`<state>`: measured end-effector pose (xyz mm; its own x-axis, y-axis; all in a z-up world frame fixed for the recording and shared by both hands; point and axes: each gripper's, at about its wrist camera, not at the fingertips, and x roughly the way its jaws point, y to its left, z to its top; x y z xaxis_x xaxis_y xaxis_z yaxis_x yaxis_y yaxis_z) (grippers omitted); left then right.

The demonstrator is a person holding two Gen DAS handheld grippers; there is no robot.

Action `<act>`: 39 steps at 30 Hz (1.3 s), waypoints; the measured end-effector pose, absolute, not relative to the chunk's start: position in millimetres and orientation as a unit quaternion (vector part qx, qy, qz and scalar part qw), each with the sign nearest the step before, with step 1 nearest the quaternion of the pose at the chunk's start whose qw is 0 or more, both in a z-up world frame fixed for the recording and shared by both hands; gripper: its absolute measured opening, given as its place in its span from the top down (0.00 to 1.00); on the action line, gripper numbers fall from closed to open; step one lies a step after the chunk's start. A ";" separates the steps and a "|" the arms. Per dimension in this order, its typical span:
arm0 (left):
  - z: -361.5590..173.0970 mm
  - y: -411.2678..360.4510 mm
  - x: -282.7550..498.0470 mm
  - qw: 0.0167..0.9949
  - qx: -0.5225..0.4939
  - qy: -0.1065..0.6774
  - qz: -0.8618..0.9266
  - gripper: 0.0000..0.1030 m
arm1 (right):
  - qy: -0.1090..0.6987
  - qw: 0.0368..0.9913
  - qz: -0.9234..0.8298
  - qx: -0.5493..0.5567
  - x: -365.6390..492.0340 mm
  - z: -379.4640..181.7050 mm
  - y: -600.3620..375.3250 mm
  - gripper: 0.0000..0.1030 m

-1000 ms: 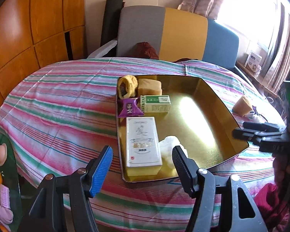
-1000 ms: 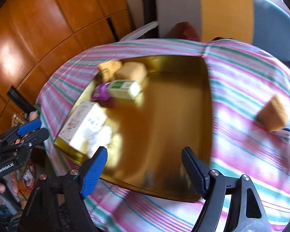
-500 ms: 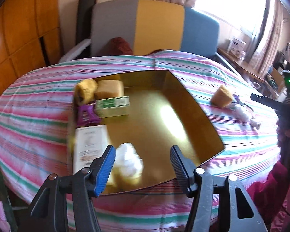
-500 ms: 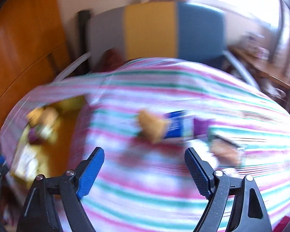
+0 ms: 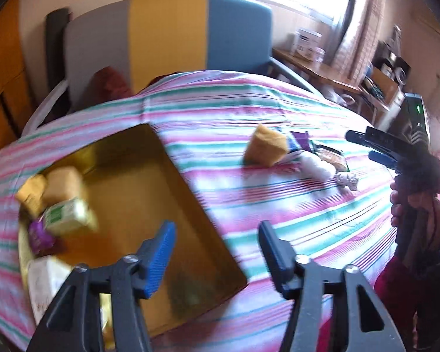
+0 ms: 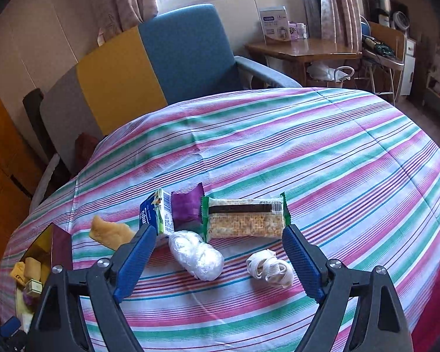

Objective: Organize objects
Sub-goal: 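Grasp the yellow sponge with the left gripper while the right gripper approaches another plastic bundle, then carry the sponge into the tray and release it with the left gripper while the right gripper grasps the bundle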

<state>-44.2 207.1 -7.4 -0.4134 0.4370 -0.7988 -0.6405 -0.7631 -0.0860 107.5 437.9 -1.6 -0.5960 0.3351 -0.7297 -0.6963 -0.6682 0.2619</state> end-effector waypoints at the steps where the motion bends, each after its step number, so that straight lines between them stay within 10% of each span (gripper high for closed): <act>1: -8.5 216.7 -45.5 0.328 -0.434 0.124 0.830 0.27 | 0.278 0.299 0.850 -0.332 107.3 -2.3 438.3 0.12; 22: -69.4 387.3 -125.9 0.341 -0.448 0.233 0.793 0.19 | 0.369 0.268 0.830 -0.320 118.9 -13.8 458.4 0.06; 25: -71.7 387.2 -133.1 0.351 -0.462 0.200 0.790 0.46 | 0.373 0.277 0.828 -0.314 121.9 -13.9 462.6 0.06; 39: -37.7 303.1 -51.3 0.395 -0.451 0.152 0.786 0.47 | 0.432 0.346 0.778 -0.297 151.8 -28.1 501.1 0.14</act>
<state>-51.3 303.1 -37.7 -0.2823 0.4835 -0.8286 -0.7579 -0.6419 -0.1164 151.8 501.1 -28.1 -0.5840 0.2812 -0.7615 -0.7950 -0.3876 0.4666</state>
